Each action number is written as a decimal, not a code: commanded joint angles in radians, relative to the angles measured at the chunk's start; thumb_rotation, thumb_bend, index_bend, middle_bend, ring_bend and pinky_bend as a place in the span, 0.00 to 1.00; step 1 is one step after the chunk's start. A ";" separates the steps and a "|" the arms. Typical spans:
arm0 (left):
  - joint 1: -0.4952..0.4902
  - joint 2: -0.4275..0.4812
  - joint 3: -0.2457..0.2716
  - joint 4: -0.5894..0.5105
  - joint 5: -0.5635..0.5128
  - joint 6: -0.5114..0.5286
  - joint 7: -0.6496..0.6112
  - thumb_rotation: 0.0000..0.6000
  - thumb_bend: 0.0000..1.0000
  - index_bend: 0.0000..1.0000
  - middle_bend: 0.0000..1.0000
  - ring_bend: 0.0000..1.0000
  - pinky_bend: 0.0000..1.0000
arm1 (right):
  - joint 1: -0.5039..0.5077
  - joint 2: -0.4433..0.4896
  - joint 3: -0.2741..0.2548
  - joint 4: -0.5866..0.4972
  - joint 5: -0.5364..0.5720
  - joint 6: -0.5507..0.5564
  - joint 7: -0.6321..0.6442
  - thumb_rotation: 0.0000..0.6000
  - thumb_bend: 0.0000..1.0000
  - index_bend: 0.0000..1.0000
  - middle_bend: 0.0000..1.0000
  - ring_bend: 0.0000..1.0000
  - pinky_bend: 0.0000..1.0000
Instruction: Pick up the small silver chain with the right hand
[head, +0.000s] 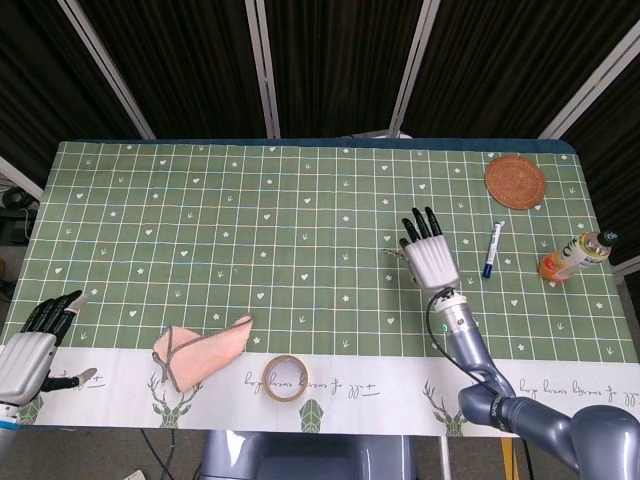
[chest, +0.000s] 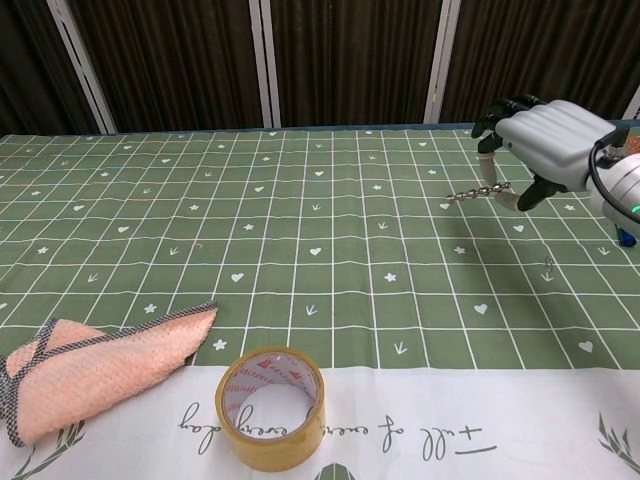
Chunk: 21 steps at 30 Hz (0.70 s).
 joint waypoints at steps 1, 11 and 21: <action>0.001 0.000 0.001 -0.001 0.004 0.003 -0.001 1.00 0.09 0.00 0.00 0.00 0.00 | -0.005 0.034 -0.026 -0.021 -0.039 0.020 -0.031 1.00 0.29 0.60 0.16 0.00 0.00; 0.006 0.004 0.005 -0.003 0.021 0.019 -0.007 1.00 0.09 0.00 0.00 0.00 0.00 | -0.014 0.146 -0.077 -0.104 -0.111 0.033 -0.123 1.00 0.29 0.60 0.16 0.00 0.00; 0.009 0.002 0.007 -0.001 0.027 0.026 -0.005 1.00 0.09 0.00 0.00 0.00 0.00 | -0.021 0.255 -0.130 -0.180 -0.171 0.019 -0.260 1.00 0.29 0.62 0.16 0.00 0.00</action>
